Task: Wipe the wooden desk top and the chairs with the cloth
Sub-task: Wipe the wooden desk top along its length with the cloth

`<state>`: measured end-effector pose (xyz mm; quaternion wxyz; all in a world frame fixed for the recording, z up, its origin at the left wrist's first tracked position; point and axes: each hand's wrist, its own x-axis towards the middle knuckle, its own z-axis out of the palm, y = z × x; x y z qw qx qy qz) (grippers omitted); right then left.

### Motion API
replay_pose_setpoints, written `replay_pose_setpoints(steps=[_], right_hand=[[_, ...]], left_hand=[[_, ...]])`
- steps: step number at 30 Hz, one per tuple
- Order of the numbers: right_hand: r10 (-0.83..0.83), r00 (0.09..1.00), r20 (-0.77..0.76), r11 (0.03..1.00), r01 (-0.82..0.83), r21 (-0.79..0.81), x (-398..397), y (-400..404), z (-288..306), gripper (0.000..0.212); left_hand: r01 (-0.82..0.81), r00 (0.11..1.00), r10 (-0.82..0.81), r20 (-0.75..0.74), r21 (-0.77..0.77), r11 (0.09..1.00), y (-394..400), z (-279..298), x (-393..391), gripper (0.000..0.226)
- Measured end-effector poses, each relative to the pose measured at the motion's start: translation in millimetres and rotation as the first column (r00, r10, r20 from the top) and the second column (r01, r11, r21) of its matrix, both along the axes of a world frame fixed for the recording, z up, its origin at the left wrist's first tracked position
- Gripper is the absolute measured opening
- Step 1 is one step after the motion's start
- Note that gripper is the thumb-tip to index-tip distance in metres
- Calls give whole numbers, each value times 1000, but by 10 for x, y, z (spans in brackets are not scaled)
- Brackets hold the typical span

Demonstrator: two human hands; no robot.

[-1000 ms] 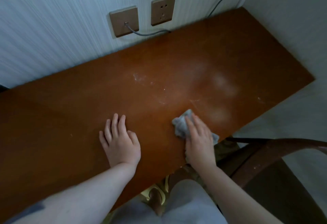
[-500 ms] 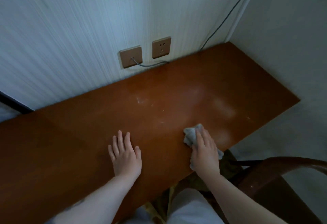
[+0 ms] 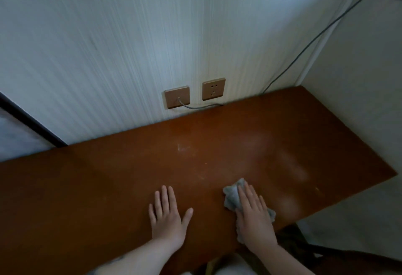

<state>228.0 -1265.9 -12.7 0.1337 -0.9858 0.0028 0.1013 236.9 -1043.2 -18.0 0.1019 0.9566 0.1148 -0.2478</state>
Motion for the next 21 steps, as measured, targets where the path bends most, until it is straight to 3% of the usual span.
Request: replay_pose_setpoints(steps=[3,5,8,11,13,16,17,19,21], right_hand=[[-241,970,39,970,242,-16,181,18,-22,61],[-247,968,48,969,247,6,377,121,-58,63],[59,998,21,997,-60,44,516,251,-68,63],[380,924,-39,923,-376,85,448,162,-27,62],[510,860,15,860,-510,-13,418,16,-109,57],[443,897,-4,897,-443,-5,506,-148,0,55],[395,917,57,918,-393,-41,562,-166,15,55],[179,983,32,983,-180,27,647,-134,12,58],[64,995,78,997,-60,-51,705,67,-9,59]], left_hand=[[0,999,-1,43,10,1000,-35,3,-47,98],[-11,999,11,49,11,1000,-35,-36,-56,108],[-22,999,23,31,-16,1000,-29,-32,-48,108],[-6,1000,6,6,-22,1000,-10,-6,-27,108],[0,1000,0,-12,-37,999,16,6,-12,107],[-3,999,0,-41,-91,996,68,31,15,105],[-5,999,-1,-46,-116,993,91,47,16,103],[-12,998,2,-68,-155,988,94,62,20,101],[-45,997,36,-67,-141,989,98,64,-4,97]])
